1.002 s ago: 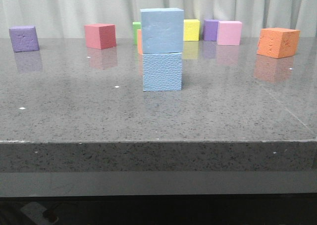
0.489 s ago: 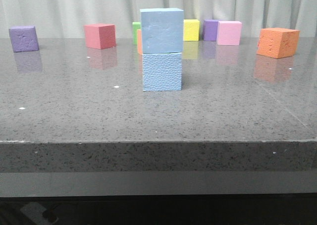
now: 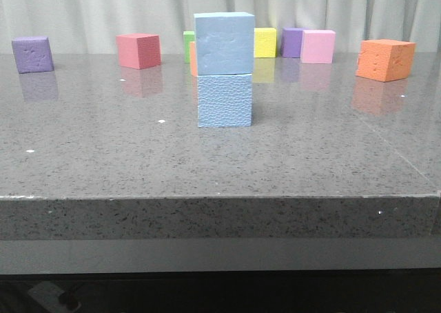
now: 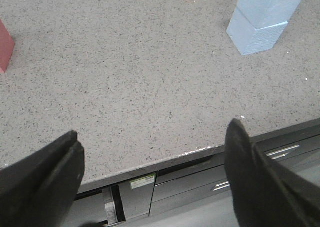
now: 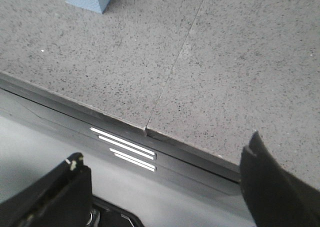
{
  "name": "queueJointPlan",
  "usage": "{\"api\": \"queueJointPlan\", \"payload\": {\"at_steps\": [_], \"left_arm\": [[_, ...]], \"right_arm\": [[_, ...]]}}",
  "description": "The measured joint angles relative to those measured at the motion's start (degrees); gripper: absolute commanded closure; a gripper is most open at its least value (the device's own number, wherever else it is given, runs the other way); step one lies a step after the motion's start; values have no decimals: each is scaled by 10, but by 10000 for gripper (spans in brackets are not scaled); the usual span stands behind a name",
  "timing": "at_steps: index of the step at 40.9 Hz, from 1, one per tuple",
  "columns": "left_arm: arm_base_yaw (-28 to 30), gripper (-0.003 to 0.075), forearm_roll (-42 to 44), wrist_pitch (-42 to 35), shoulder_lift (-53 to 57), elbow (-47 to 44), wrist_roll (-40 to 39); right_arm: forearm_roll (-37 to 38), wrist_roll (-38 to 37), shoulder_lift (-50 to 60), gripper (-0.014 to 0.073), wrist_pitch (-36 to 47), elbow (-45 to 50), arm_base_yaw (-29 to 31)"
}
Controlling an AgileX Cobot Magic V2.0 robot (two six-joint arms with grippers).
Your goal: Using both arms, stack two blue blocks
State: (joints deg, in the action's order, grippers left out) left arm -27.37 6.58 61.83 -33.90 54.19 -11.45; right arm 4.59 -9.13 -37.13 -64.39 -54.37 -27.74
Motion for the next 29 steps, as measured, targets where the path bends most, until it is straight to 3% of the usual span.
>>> {"api": "queueJointPlan", "payload": {"at_steps": [6,9,19,23,29], "left_arm": [[0,157,0,-5,0,0,0],[0,205,0,-9,0,0,0],[0,516,0,-30,0,0,0],[0,618,1,-30,0,0,0],[0,733,2,-31,0,0,20]], "right_arm": [[1,0,71,9,-3,24,0],[4,10,99,91,-1,36,0],[5,32,138,561,11,64,0],[5,33,138,696,13,71,0],[5,33,138,718,17,73,0]]}}
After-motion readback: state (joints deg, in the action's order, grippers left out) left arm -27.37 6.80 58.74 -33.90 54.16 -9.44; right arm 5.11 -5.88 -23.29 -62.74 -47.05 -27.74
